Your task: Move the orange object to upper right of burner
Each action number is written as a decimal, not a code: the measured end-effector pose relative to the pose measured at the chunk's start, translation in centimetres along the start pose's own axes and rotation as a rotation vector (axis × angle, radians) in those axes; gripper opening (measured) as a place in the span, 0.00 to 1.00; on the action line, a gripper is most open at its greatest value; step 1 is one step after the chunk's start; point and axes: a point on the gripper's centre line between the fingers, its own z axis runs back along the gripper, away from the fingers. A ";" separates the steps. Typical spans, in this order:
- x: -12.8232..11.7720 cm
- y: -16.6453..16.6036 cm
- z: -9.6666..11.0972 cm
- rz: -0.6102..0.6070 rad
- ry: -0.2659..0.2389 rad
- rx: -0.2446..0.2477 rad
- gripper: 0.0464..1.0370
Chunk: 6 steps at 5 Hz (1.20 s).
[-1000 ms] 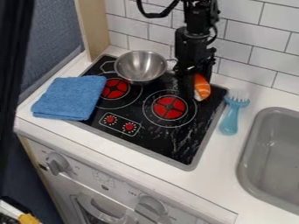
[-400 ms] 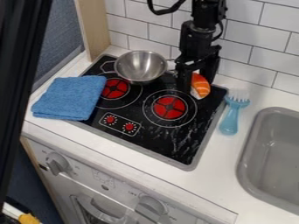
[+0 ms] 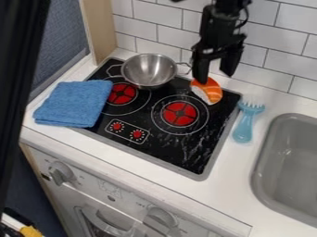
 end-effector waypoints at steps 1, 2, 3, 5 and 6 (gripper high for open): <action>-0.7 1.5 0.6 -0.235 -0.030 -0.020 0.96; -1.4 4.6 3.0 -0.431 -0.108 -0.029 0.96; -3.4 6.8 4.0 -0.608 -0.016 -0.070 0.96; -5.8 13.8 8.4 -0.663 0.059 -0.184 0.96; -8.5 15.8 10.0 -0.700 0.039 -0.124 0.96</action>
